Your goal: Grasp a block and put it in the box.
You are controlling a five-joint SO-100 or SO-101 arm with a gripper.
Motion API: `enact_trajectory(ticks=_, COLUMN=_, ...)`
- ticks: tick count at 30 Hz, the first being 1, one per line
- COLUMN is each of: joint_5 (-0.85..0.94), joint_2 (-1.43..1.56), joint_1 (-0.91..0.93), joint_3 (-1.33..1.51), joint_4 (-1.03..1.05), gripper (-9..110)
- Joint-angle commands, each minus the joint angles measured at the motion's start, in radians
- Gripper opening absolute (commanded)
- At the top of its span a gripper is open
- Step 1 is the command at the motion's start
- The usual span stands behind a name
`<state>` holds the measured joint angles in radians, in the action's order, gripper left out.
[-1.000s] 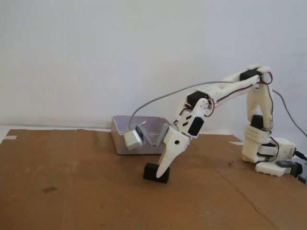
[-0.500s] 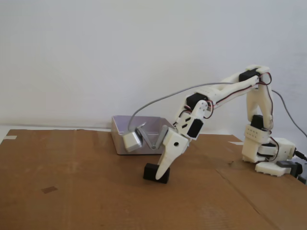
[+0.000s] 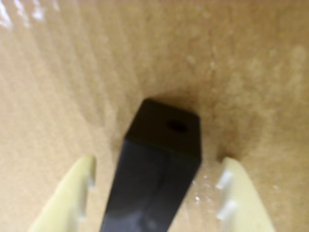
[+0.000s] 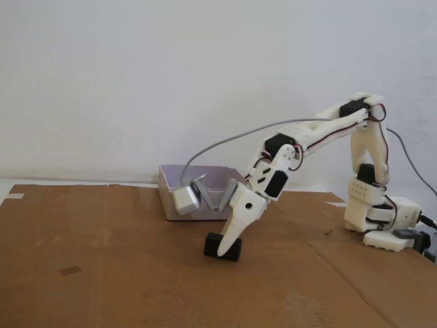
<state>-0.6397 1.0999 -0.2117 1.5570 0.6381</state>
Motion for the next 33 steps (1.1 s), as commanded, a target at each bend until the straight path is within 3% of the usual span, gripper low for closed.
enact_trajectory(ticks=1, joint_5=-0.003, joint_2=0.012, joint_1=-0.006, joint_3=-0.084, joint_4=-0.028, gripper=30)
enact_trajectory(ticks=28, joint_5=0.006, joint_2=0.008, joint_1=-0.011, joint_3=-0.032, joint_4=-0.026, gripper=29)
enact_trajectory(ticks=33, joint_5=0.006, joint_2=0.008, joint_1=-0.011, joint_3=-0.031, joint_4=-0.025, gripper=18)
